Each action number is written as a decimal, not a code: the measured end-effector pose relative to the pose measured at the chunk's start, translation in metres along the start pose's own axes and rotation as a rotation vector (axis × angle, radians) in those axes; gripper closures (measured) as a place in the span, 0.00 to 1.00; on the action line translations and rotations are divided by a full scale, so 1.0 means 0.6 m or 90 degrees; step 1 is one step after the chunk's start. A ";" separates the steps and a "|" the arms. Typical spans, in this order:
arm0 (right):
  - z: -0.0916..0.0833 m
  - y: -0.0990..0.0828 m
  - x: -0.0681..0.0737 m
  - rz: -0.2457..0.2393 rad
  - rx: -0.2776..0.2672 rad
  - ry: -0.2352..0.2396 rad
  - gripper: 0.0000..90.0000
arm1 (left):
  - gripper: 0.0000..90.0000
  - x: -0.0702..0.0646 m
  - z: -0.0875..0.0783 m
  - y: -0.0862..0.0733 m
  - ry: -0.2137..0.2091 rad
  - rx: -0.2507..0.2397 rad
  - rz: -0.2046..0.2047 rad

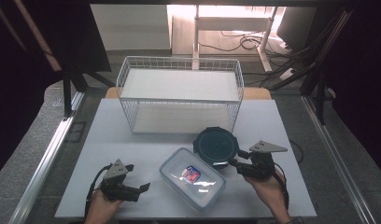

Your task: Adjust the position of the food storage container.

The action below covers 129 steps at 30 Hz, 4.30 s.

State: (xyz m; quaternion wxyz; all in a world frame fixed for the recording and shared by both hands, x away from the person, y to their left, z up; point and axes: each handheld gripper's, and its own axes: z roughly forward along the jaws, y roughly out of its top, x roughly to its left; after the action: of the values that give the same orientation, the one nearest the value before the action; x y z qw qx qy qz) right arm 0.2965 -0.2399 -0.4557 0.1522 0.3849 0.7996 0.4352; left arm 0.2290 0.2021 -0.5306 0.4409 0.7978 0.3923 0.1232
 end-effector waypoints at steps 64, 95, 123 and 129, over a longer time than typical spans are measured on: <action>0.187 0.101 0.050 -0.130 0.164 0.010 1.00 | 0.05 -0.005 0.010 -0.008 -0.004 0.034 0.008; 0.231 0.126 0.020 -0.076 0.187 -0.049 1.00 | 0.05 -0.004 0.014 -0.008 -0.009 0.040 0.006; 0.078 0.039 -0.038 -0.043 0.179 -0.074 1.00 | 0.05 -0.003 0.015 -0.008 -0.010 0.045 -0.001; 0.039 0.009 -0.060 -0.038 0.170 -0.089 1.00 | 0.05 -0.004 0.017 -0.007 -0.013 0.047 -0.006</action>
State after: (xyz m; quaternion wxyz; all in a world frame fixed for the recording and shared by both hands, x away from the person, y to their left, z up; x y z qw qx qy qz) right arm 0.3361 -0.2518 -0.4681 0.1678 0.4074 0.8489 0.2920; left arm 0.2308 0.1955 -0.5396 0.4157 0.8130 0.3956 0.0985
